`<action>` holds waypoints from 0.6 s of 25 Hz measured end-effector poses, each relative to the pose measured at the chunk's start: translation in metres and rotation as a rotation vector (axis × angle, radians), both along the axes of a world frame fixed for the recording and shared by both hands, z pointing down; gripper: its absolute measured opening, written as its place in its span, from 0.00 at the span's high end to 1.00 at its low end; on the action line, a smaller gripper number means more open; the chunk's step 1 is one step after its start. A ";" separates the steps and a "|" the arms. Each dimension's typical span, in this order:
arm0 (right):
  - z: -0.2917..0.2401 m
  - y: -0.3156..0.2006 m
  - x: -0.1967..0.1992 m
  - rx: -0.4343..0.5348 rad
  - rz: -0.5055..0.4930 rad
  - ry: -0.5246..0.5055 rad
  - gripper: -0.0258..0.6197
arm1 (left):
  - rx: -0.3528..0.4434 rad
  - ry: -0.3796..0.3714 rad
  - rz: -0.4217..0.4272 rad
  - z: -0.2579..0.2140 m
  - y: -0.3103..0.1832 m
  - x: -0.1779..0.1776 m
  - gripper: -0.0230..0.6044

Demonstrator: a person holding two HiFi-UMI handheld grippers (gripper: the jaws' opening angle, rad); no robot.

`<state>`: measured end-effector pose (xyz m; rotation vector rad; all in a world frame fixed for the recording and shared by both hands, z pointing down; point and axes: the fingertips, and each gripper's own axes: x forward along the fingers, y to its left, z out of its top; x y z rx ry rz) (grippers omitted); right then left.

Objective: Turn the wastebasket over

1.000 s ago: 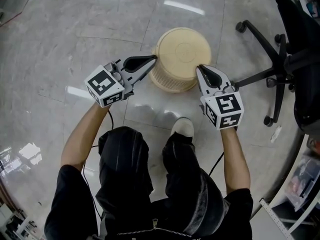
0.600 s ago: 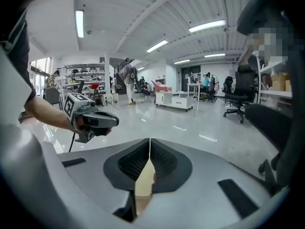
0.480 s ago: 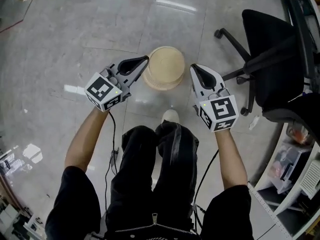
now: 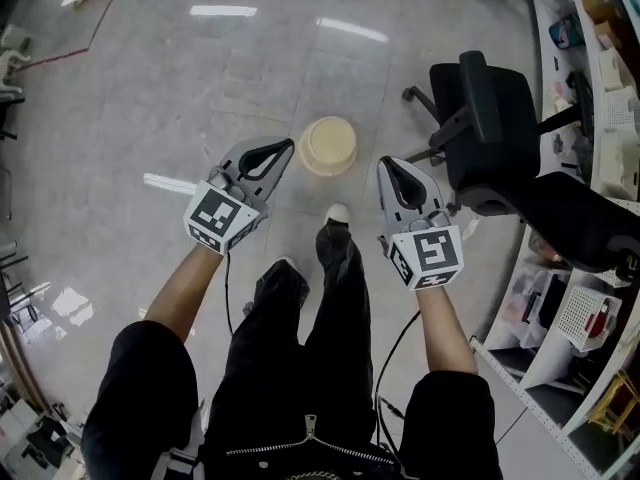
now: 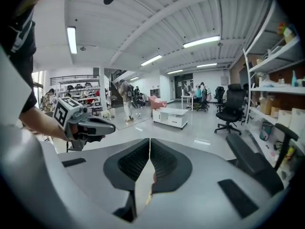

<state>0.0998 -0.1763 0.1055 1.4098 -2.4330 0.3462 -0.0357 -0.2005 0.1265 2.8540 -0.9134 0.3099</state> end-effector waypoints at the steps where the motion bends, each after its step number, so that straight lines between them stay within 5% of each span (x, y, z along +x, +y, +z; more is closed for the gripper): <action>1: -0.026 0.010 -0.003 0.012 0.024 -0.011 0.93 | -0.005 0.006 -0.013 -0.025 0.010 -0.006 0.96; 7: -0.128 0.077 -0.034 0.037 0.104 -0.046 0.93 | -0.068 0.008 -0.078 -0.117 0.076 -0.031 0.96; 15: -0.204 0.169 -0.080 0.142 0.208 -0.045 0.94 | 0.006 0.041 -0.063 -0.202 0.165 -0.048 0.96</action>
